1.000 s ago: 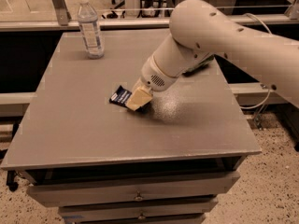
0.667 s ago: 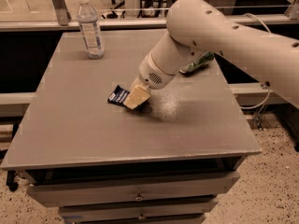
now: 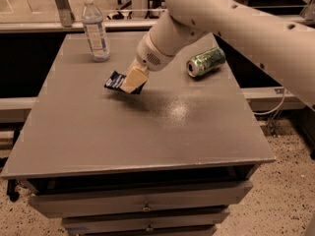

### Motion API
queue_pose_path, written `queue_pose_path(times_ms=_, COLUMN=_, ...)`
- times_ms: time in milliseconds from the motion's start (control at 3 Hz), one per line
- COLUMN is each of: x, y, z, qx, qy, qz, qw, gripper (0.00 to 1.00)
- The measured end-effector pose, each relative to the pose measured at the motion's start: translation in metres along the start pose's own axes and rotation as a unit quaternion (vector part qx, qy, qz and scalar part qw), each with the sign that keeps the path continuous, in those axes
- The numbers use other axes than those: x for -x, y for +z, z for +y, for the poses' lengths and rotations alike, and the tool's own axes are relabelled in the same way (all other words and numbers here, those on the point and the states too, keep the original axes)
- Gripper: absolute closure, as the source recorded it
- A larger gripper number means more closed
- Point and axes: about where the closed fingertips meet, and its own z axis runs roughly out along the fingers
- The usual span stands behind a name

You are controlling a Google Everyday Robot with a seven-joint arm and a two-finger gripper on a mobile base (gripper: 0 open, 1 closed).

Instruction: Move rxbar blueberry near blue plastic bottle

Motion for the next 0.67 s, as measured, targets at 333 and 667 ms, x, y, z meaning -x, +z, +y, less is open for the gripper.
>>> queue_pose_path(times_ms=333, x=0.021, y=0.0, z=-0.024, qx=-0.015, qy=-0.013, qz=-0.009, qw=0.9998, gripper=1.0)
queue_pose_path(times_ms=667, x=0.032, y=0.007, z=-0.047, qx=-0.026, qy=-0.017, qz=-0.014, qw=0.9994, gripper=1.0)
